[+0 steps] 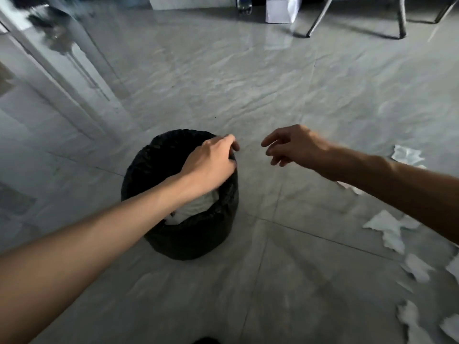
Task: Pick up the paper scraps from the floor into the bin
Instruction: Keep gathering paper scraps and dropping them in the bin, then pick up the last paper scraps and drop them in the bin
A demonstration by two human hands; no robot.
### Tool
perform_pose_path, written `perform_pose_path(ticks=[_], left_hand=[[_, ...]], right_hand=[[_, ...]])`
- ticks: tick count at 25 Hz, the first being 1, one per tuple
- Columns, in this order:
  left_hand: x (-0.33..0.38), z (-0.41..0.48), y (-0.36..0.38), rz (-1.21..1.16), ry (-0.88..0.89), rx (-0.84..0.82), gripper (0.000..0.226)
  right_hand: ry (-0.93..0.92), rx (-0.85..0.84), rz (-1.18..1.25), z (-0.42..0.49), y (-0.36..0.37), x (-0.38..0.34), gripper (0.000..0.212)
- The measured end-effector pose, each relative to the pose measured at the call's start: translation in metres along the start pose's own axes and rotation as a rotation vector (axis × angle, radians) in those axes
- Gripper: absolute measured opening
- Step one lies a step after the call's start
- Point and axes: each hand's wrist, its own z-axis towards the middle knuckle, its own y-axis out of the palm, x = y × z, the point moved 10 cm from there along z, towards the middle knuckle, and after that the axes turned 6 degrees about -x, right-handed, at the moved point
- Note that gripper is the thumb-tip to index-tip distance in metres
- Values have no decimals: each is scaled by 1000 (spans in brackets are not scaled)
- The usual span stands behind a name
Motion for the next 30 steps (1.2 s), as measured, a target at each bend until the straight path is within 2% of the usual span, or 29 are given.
perform_pose_path(ticks=[4,8,11,14,17,19,22,24,25,28,29,30], left_hand=[[100,19,64,-58,197,-187,32],[189,13,149,-108,383,-439,33],[246,-3,212,-25,524,-618,35],[280,-18,258,103,626,-734,36],[300,-42,302,165,701,-781,38],[301,-59,331,211,736,-797,43],[296,-67,359,222,692,-809,55],[301,-70,370,268,693,-765,66],[304,-74,375,311,704,-739,73],[311,-87,394,457,694,-698,88],[312,-89,399,492,682,-683,87],[313,-92,402,510,669,-675,85]], right_hand=[[193,15,-106,-75,-65,77,18],[390,52,-158,-180,-96,170,17],[567,113,-371,-267,-97,248,19],[728,148,-498,-331,-84,306,34],[749,211,-534,-356,-75,337,47],[709,220,-624,-353,-70,346,46],[616,199,-730,-341,-61,349,25],[551,189,-651,-340,-54,352,7],[553,244,-580,-347,-58,355,5],[711,674,-436,-408,-107,378,4],[792,748,-433,-431,-117,388,4],[856,750,-426,-447,-121,401,8]])
